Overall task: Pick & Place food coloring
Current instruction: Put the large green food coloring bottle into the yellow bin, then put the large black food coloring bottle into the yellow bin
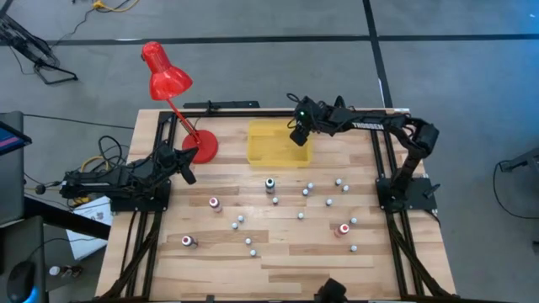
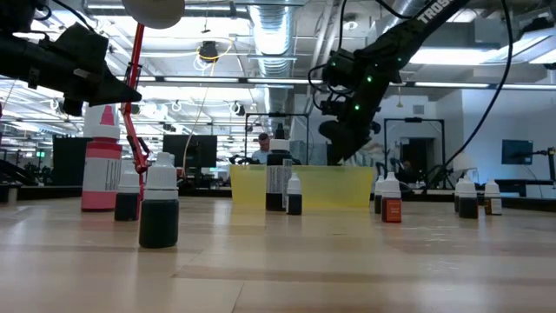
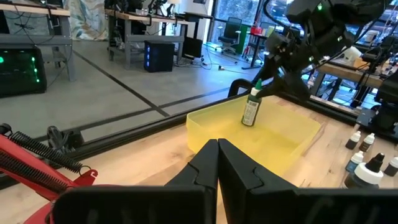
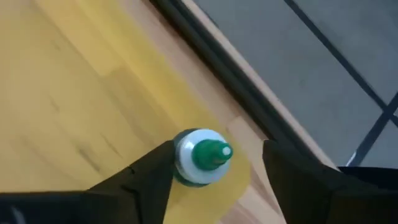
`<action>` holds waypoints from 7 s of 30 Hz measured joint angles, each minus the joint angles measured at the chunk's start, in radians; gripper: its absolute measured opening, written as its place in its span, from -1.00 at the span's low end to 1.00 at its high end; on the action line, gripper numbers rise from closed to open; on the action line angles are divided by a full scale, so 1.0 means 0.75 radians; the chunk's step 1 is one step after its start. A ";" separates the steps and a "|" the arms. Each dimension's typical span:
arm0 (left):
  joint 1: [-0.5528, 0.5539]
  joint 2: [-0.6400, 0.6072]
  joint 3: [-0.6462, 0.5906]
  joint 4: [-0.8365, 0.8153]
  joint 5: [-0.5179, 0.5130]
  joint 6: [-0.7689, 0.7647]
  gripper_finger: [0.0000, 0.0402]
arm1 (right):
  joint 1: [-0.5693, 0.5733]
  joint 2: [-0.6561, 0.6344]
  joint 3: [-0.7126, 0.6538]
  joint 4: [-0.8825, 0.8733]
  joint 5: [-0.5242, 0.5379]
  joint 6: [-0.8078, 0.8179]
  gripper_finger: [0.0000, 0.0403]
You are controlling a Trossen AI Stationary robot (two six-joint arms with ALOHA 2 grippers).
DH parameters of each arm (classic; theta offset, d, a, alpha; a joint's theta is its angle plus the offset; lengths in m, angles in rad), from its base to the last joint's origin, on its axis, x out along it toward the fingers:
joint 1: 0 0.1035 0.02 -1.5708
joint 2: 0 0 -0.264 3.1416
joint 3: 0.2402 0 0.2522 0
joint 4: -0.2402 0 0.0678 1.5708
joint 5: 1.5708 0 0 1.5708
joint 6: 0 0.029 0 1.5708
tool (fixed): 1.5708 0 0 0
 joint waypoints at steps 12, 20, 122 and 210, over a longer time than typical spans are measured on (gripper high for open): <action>0.000 0.000 0.000 -0.008 0.000 -0.033 -1.00 | 0.104 -0.001 0.296 -0.323 -0.002 -0.050 0.17; 0.000 0.000 0.000 -0.009 0.001 -0.047 -1.00 | 0.302 -0.068 0.358 -0.448 -0.007 -0.032 0.05; 0.000 -0.001 0.000 -0.089 0.344 -0.097 -1.00 | 0.739 0.251 0.356 -0.193 -0.233 0.446 -0.47; 0.000 -0.001 0.002 -0.178 0.316 -0.185 -1.00 | 0.181 -0.183 -0.155 -0.125 -0.022 0.438 -0.49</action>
